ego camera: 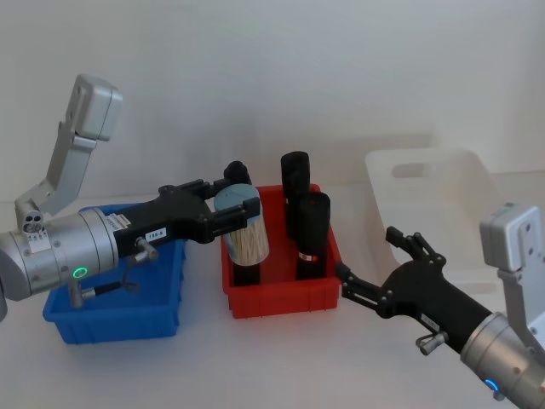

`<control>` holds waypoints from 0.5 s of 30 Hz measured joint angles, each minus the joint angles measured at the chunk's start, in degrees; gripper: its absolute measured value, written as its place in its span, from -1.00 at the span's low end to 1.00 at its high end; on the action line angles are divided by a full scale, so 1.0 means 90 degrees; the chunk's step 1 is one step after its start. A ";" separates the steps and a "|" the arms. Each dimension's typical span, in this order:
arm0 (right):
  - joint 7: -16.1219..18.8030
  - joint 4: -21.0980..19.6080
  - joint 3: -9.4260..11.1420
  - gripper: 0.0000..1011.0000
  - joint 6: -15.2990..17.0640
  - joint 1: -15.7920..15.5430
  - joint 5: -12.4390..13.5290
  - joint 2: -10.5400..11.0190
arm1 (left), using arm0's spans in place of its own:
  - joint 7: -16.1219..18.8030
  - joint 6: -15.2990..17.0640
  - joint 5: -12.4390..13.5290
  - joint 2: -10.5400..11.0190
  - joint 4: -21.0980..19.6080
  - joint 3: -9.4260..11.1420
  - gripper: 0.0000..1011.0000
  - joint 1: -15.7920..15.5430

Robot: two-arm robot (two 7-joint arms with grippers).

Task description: Pick the cotton swabs from the blue box and place them into the white box.

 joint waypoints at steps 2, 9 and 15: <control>0.0187 -0.0008 -0.0048 0.98 0.0092 0.0061 -0.0052 -0.0043 | -0.0006 0.0002 -0.0001 0.0000 -0.0001 0.0002 0.32 -0.0001; 0.0722 0.0030 -0.0248 0.98 0.0402 0.0357 -0.0265 -0.0283 | -0.0018 0.0006 -0.0006 0.0000 -0.0006 0.0002 0.32 -0.0005; 0.1175 0.0239 -0.0452 0.98 0.0737 0.0739 -0.0534 -0.0606 | -0.0023 0.0011 -0.0010 0.0000 -0.0011 0.0003 0.32 -0.0006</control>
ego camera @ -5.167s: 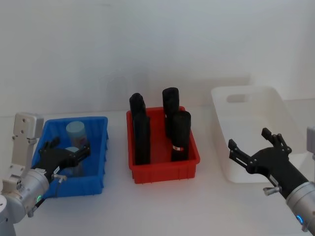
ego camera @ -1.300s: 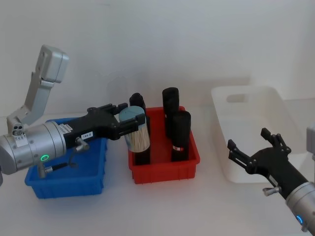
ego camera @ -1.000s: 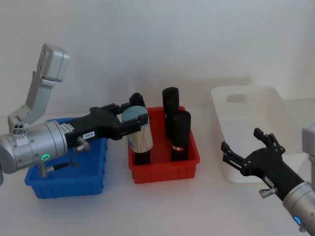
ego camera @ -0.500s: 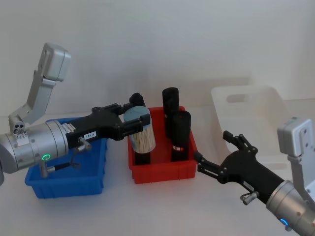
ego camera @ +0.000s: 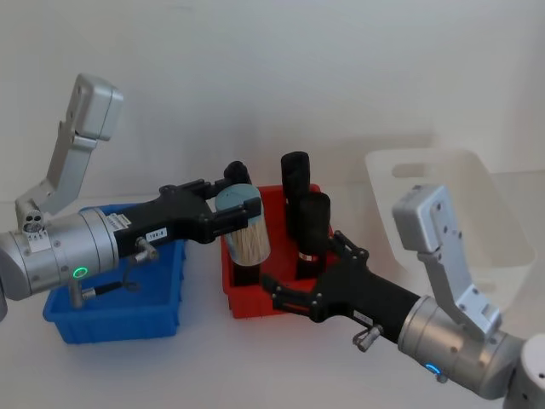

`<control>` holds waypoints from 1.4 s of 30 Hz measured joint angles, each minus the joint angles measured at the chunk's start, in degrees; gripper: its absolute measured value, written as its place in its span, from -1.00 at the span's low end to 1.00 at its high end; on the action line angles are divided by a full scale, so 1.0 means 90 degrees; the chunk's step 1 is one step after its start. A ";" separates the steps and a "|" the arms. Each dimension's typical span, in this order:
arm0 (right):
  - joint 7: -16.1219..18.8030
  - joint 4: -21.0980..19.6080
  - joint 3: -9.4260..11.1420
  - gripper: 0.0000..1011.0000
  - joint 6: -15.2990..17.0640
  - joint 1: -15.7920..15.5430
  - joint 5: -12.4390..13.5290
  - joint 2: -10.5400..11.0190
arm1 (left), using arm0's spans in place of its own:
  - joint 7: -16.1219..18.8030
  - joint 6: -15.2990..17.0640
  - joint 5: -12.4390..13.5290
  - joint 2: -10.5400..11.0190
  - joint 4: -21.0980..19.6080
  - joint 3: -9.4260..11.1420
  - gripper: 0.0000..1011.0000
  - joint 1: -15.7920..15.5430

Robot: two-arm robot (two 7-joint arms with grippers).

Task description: Pick the cotton swabs from the blue box and place them into the white box.

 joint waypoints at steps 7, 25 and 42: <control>0.0276 0.0306 -0.0167 0.98 0.0303 0.0411 -0.0245 -0.0328 | -0.0004 0.0001 -0.0002 0.0000 -0.0002 0.0000 0.32 0.0000; 0.0289 0.0964 -0.0391 0.98 0.0740 0.1081 -0.0660 -0.0843 | -0.0009 0.0000 -0.0001 0.0000 -0.0001 -0.0001 0.32 0.0000; 0.0005 0.1236 -0.0497 0.48 0.0867 0.1307 -0.0770 -0.1059 | -0.0008 -0.0001 -0.0001 0.0000 -0.0001 -0.0001 0.32 0.0000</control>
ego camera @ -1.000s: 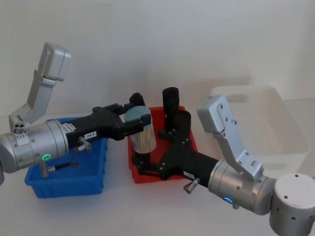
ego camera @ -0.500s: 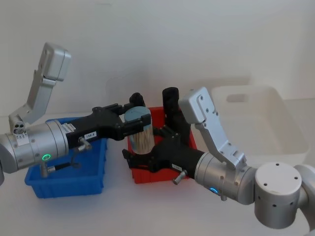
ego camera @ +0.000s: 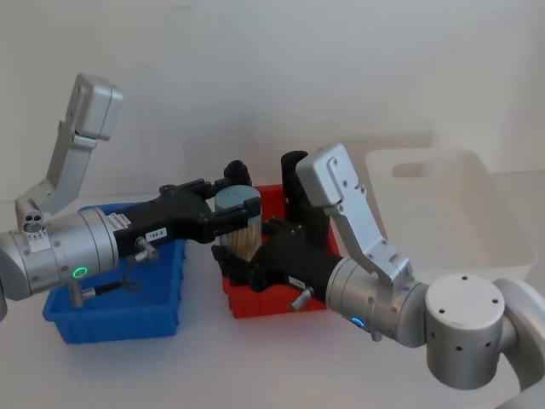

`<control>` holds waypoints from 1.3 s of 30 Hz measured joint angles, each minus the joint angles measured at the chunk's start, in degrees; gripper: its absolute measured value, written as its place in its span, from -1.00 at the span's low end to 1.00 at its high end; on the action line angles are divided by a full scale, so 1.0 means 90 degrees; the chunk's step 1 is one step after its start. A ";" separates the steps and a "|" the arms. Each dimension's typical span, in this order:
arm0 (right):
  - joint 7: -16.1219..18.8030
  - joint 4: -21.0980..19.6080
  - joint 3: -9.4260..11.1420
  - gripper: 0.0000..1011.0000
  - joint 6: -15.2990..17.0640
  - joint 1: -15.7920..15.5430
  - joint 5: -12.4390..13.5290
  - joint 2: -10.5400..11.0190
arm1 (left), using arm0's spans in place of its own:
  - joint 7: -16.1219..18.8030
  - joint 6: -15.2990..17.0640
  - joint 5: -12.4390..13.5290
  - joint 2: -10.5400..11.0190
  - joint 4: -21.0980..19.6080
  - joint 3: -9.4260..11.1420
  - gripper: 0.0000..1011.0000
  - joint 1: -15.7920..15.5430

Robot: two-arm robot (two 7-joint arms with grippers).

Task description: Pick the cotton swabs from the blue box and place them into the white box.

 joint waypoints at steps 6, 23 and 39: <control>-0.0071 0.0035 -0.0019 0.29 -0.0006 0.0028 -0.0004 -0.0027 | 0.0007 -0.0001 0.0001 0.0000 0.0000 -0.0002 0.32 0.0000; -0.0282 -0.0035 -0.0075 0.29 -0.0049 0.0013 -0.0083 -0.0021 | 0.0000 0.0001 0.0000 0.0000 0.0000 0.0001 0.99 0.0000; -0.0755 -0.0490 0.0095 0.29 -0.0060 -0.0287 0.0114 0.0286 | 0.0000 0.0001 0.0000 0.0000 0.0000 0.0000 0.99 0.0000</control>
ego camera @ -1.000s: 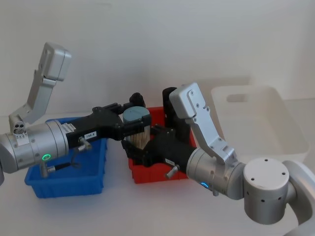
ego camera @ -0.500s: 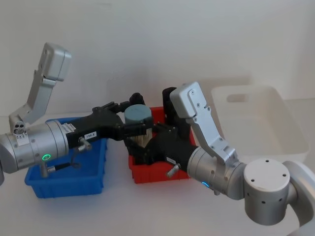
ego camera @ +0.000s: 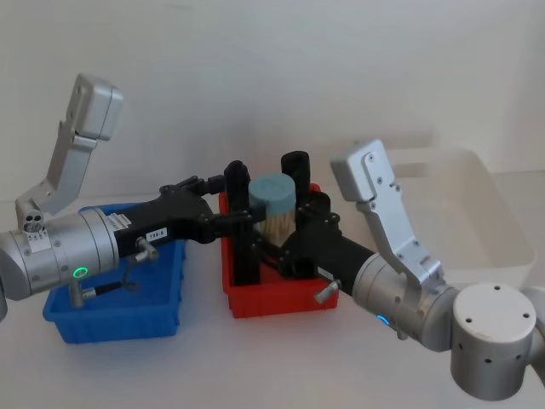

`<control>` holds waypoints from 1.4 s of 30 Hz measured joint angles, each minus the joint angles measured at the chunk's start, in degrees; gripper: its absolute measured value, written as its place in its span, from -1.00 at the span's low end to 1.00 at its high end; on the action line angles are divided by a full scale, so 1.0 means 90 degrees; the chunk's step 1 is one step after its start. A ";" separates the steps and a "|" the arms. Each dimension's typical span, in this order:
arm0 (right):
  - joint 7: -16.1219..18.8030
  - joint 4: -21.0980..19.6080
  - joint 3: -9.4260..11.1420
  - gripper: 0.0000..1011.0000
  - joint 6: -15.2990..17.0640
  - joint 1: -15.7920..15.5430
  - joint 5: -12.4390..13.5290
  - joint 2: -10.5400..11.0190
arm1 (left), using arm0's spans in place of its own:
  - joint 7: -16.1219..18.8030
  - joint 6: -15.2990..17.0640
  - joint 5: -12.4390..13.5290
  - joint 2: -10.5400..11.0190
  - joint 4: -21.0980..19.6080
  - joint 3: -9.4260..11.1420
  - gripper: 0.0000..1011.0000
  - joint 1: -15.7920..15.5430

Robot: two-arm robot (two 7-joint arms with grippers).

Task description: Pick the cotton swabs from the blue box and place them into the white box.

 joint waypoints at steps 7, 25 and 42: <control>-0.0348 -0.0149 0.0183 0.29 -0.0023 -0.0138 0.0175 0.0200 | 0.0000 0.0000 0.0000 0.0000 0.0000 0.0000 0.99 0.0000; -0.1423 -0.0041 0.0854 0.29 -0.0230 -0.0312 0.0755 0.0720 | 0.0000 0.0000 0.0000 0.0000 0.0000 0.0000 0.99 0.0000; -0.1674 0.1259 0.1243 0.29 -0.0292 0.0205 0.1078 0.0818 | 0.0000 -0.0001 0.0000 0.0000 0.0000 0.0000 0.99 0.0000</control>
